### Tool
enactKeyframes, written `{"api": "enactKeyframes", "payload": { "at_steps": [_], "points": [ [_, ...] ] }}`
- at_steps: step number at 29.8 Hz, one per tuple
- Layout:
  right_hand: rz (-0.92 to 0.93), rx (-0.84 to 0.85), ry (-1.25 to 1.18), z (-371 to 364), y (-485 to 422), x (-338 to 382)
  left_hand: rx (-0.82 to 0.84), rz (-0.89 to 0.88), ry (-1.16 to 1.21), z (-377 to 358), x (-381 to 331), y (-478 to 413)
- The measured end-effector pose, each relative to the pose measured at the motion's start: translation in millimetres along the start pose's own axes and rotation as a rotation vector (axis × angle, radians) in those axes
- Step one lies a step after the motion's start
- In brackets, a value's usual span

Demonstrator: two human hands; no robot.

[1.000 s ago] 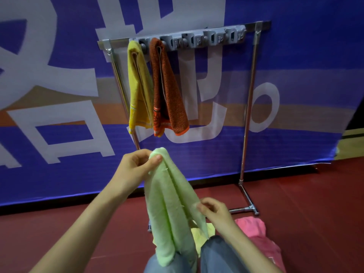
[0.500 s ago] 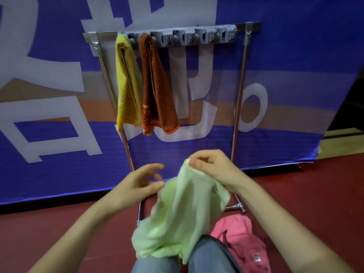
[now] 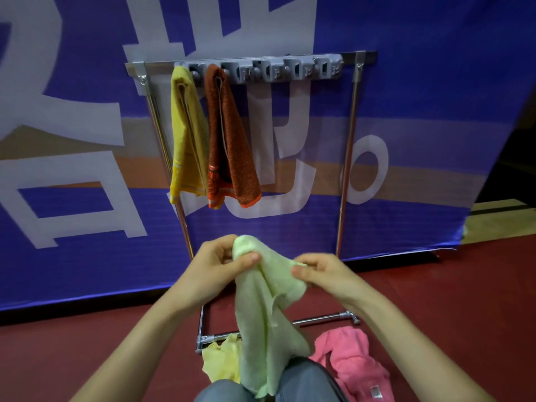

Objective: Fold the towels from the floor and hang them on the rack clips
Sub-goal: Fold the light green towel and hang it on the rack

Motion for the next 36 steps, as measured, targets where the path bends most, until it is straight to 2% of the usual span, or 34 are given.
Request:
{"api": "enactKeyframes", "payload": {
  "at_steps": [3, 6, 8, 10, 13, 15, 21, 27, 36],
  "points": [
    [-0.084, -0.139, -0.201, -1, 0, -20, 0.006, 0.042, -0.032, 6, 3, 3],
    [-0.015, -0.239, -0.414, 1, -4, -11, 0.075, 0.112, -0.064, 7, 13, 9],
    [0.046, -0.253, -0.473, 1, -6, 5, 0.122, 0.168, -0.071, 6, 20, 11],
    [0.102, -0.207, -0.457, -2, -9, 19, 0.171, 0.187, -0.062, 2, 19, 11],
    [0.18, -0.082, -0.266, -11, -12, 38, 0.235, 0.156, -0.057, -12, 6, 6],
    [0.216, -0.019, -0.169, -17, -13, 46, 0.219, 0.111, -0.008, -17, -4, 1],
    [0.221, -0.042, -0.112, -20, -12, 41, 0.152, -0.022, -0.092, -18, -16, -8],
    [0.148, -0.041, -0.266, -26, -2, 0, 0.1, 0.002, -0.07, -11, -17, -6],
    [-0.083, -0.003, -0.036, -24, -1, -80, -0.098, -0.018, -0.06, 14, -22, -4]
  ]
}}
Point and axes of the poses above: each hand's wrist, its own y-axis away from the middle knuckle, its own z-axis out of the back of the hand, x = y × z, the point moved 3 cm from there along -y, towards the middle knuckle, and after that the axes turned 2 degrees about x, right-handed, at the moved point
